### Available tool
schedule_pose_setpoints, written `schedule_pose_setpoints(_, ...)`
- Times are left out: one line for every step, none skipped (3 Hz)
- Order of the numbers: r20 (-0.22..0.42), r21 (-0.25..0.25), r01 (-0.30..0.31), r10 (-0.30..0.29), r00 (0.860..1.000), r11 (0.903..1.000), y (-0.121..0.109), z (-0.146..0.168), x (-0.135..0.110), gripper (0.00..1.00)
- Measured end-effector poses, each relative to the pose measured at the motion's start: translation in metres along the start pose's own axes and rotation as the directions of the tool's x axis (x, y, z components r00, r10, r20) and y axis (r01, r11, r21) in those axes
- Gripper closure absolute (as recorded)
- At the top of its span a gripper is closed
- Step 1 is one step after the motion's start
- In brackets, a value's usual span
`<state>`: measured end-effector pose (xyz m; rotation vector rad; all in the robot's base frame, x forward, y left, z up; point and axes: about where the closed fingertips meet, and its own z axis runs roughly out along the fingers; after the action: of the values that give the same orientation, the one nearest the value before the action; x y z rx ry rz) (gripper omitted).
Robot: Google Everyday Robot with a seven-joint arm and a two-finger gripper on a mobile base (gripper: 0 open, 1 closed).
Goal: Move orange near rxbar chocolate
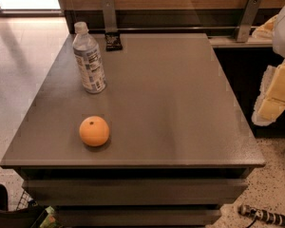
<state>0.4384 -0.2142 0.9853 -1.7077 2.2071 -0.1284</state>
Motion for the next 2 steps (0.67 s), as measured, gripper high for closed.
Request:
schedule_pose_setpoints(0.000, 0.000, 0.000, 0.000, 1.000, 1.0000, 0.0000, 0.0000, 0.0000, 0.00)
schedule_pose_setpoints(0.036, 0.002, 0.010, -0.010, 0.999, 1.0000, 0.0015, 0.0008, -0.0055, 0.00)
